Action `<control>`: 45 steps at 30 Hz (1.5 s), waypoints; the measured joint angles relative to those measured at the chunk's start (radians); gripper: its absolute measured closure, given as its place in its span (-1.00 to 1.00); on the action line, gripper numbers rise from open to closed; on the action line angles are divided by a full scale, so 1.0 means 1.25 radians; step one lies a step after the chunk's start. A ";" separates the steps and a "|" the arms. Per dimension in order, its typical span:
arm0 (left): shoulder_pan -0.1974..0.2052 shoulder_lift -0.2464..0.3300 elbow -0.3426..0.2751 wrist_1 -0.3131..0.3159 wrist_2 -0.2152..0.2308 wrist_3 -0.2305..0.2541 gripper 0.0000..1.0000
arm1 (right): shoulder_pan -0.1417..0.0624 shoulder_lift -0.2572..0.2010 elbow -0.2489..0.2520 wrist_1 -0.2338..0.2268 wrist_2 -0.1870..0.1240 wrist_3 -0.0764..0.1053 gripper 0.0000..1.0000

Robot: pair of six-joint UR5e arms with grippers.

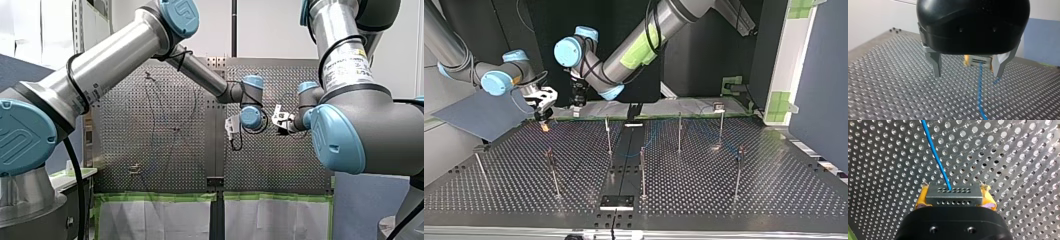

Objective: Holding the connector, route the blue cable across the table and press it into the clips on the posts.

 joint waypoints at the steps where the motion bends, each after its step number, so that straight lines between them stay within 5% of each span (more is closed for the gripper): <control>1: 0.001 -0.002 0.000 -0.002 0.000 0.001 -1.00 | 0.000 0.000 0.000 0.000 0.000 0.000 1.00; 23: 0.026 -0.039 0.032 -0.002 -0.010 0.004 -1.00 | -0.004 0.000 0.000 -0.004 -0.016 0.002 1.00; 33: 0.040 -0.086 0.094 -0.025 -0.059 0.004 -1.00 | -0.004 0.001 0.000 -0.004 -0.016 0.002 1.00; 45: 0.031 -0.097 0.113 -0.027 -0.094 -0.005 -1.00 | -0.005 0.000 0.000 -0.002 -0.016 0.000 1.00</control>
